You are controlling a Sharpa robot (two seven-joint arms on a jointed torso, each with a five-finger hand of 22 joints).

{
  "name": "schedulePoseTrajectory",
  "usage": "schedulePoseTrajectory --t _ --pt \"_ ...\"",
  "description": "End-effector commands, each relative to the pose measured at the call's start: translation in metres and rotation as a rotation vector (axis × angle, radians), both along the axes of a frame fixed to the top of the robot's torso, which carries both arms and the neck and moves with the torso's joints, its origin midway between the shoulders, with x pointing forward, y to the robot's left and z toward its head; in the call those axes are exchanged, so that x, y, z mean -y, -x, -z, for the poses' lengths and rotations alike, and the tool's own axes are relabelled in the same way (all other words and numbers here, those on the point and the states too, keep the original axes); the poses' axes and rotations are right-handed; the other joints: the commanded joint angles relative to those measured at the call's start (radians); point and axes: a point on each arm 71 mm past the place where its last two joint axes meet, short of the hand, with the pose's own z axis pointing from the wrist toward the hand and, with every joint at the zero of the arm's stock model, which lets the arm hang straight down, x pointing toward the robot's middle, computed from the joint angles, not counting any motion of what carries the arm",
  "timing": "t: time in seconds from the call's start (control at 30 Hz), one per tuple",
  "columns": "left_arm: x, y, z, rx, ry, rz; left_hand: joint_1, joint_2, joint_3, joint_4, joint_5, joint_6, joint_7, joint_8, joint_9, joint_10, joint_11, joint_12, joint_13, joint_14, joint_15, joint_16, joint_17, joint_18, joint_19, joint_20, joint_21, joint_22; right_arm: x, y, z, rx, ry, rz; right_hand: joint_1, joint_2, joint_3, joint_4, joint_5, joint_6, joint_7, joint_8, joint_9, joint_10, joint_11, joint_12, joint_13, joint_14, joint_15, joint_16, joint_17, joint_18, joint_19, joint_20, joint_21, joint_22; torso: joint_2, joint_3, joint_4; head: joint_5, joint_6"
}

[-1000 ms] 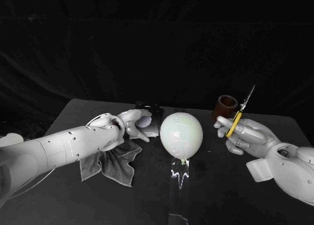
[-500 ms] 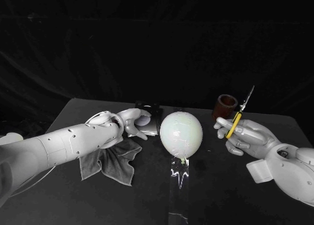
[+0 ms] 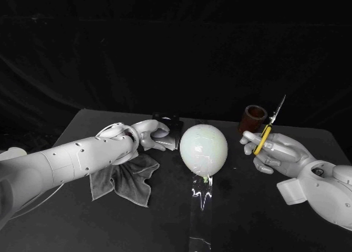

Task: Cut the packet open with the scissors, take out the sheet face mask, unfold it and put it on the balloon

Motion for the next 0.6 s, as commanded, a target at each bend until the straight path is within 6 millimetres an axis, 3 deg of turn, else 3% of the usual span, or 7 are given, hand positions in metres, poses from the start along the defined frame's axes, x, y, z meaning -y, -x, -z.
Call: schedulePoseTrajectory --t 0.03,0.33,0.37,0.4,0.43,0.6 --pt "0.002 0.006 0.010 -0.084 0.007 0.016 -0.002 -0.008 0.004 0.000 0.002 0.007 0.068 0.004 0.003 0.006 -0.001 -0.003 -0.001 -0.004 0.003 -0.005 -0.003 0.009 0.002 0.003 0.004 -0.001 -0.001 0.001 -0.001 0.018 0.004 -0.024 0.031 0.041 -0.003 -0.003 -0.003 0.008 0.001 -0.004 0.001 0.224 -0.093 0.654 0.000 0.036 -0.002 0.000 0.001 0.007 0.003 0.000 -0.002 0.019 0.000 0.0004 0.0002 0.001 0.000" --pt "0.003 0.011 0.010 -0.113 0.022 0.030 0.000 -0.030 0.001 0.001 0.002 0.016 0.066 0.009 0.006 0.002 -0.003 -0.012 -0.003 -0.012 0.003 -0.010 -0.006 0.008 -0.001 0.002 0.002 -0.002 0.000 0.000 -0.001 0.022 0.010 -0.022 0.032 0.041 -0.005 -0.005 -0.003 0.010 0.000 -0.005 0.001 0.226 -0.093 0.655 0.002 0.036 -0.003 0.001 0.002 0.007 0.001 0.000 -0.005 0.017 -0.001 0.0006 0.0006 0.002 -0.004" --pt "0.003 0.012 0.010 -0.116 0.025 0.031 -0.022 -0.088 -0.042 0.006 0.002 0.012 0.066 0.010 0.006 -0.001 -0.003 -0.015 -0.004 -0.015 0.002 -0.012 -0.007 0.008 -0.003 0.002 0.001 -0.003 0.000 0.000 -0.001 0.023 0.011 -0.021 0.032 0.041 -0.005 -0.005 -0.003 0.010 0.000 -0.005 0.001 0.226 -0.093 0.655 0.002 0.036 -0.003 0.001 0.002 0.007 0.001 0.000 -0.005 0.017 -0.001 0.0006 0.0009 0.002 -0.004" --pt "0.003 0.013 0.010 -0.119 0.027 0.031 -0.019 -0.077 -0.039 0.005 0.000 0.011 0.066 0.010 0.006 -0.001 -0.003 -0.016 -0.004 -0.016 0.002 -0.012 -0.007 0.008 -0.003 0.002 0.000 -0.003 0.000 0.000 -0.001 0.023 0.011 -0.021 0.032 0.041 -0.005 -0.005 -0.003 0.010 0.000 -0.005 0.001 0.226 -0.093 0.655 0.002 0.036 -0.003 0.001 0.002 0.007 0.001 0.000 -0.005 0.017 -0.001 0.0006 0.0006 0.002 -0.004" --pt "0.002 0.014 0.009 -0.123 0.030 0.031 0.001 -0.039 -0.016 0.001 0.002 0.012 0.066 0.011 0.006 -0.001 -0.003 -0.018 -0.004 -0.016 0.003 -0.013 -0.007 0.008 -0.003 0.002 0.000 -0.004 0.000 0.000 -0.001 0.023 0.012 -0.020 0.032 0.041 -0.005 -0.005 -0.003 0.010 0.000 -0.005 0.001 0.226 -0.093 0.655 0.002 0.036 -0.003 0.001 0.002 0.007 0.001 0.000 -0.005 0.017 -0.001 0.0006 0.0007 0.002 -0.004" --pt "0.002 0.016 0.009 -0.133 0.040 0.031 0.006 -0.036 -0.012 0.001 0.002 0.016 0.067 0.012 0.008 0.002 -0.002 -0.019 -0.003 -0.011 0.003 -0.012 -0.006 0.009 0.005 0.002 0.002 -0.002 0.001 0.000 -0.001 0.025 0.014 -0.019 0.033 0.040 -0.006 -0.006 -0.003 0.011 0.000 -0.006 0.001 0.227 -0.093 0.655 0.004 0.037 -0.003 0.001 0.002 0.007 0.002 0.000 -0.005 0.017 -0.001 0.0006 0.0012 0.004 -0.005"
